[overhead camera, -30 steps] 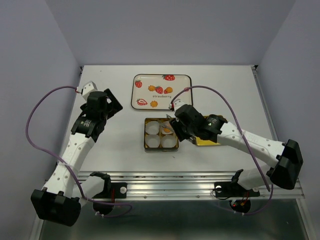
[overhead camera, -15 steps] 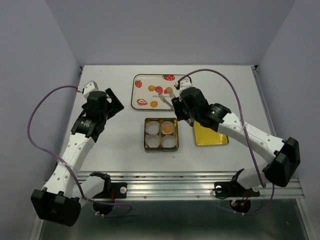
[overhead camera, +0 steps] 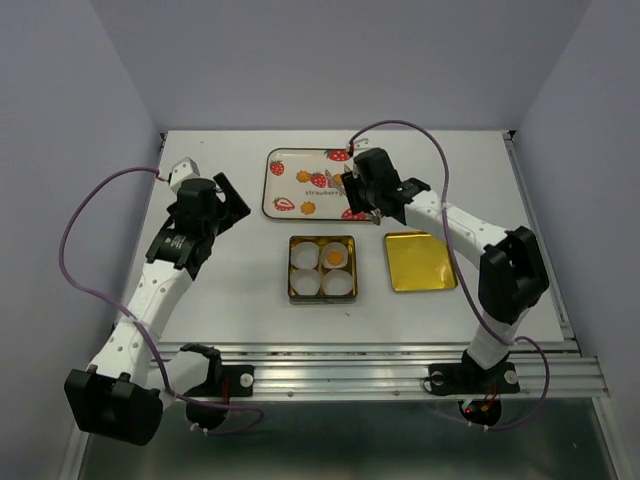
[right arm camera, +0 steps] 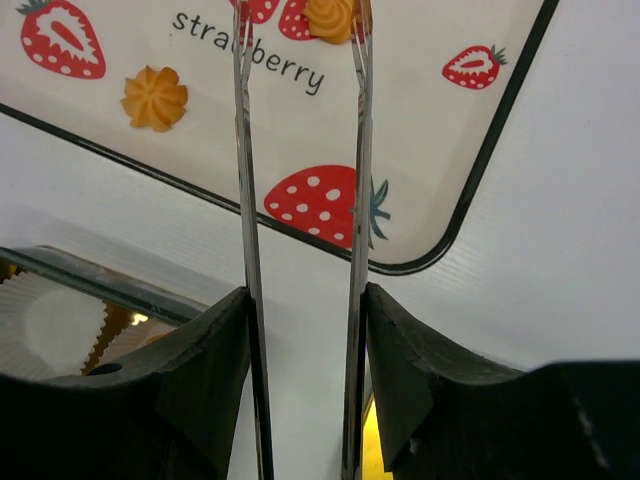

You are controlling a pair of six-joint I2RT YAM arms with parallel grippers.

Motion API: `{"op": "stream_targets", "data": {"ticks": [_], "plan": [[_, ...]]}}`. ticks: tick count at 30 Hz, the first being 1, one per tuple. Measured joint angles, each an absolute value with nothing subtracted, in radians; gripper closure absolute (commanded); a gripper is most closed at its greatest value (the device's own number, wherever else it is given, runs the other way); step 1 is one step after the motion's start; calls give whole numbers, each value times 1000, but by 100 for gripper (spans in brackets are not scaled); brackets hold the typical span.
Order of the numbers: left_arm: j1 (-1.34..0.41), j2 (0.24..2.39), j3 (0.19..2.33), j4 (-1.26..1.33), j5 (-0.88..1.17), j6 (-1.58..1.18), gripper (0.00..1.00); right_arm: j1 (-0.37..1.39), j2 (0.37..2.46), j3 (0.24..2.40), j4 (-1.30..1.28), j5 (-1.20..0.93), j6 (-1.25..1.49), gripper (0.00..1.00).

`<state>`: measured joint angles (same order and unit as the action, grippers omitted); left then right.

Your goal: Pack the cookies

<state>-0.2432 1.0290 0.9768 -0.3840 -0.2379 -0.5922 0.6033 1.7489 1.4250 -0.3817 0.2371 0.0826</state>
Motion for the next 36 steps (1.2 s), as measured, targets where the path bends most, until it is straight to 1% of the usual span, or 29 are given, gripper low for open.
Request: {"op": "stream_targets", "data": {"ticks": [9, 18, 29, 36], "plan": [[-243, 1054, 983, -384, -249, -587, 1, 589, 1852, 1482, -357, 248, 59, 42], [-243, 1089, 994, -383, -271, -575, 1, 580, 1943, 1527, -342, 276, 56, 42], [-243, 1118, 999, -381, -271, -564, 1, 564, 1998, 1555, -336, 292, 56, 43], [-243, 1118, 1000, -377, -270, -561, 1, 564, 2004, 1557, -336, 281, 56, 46]]}}
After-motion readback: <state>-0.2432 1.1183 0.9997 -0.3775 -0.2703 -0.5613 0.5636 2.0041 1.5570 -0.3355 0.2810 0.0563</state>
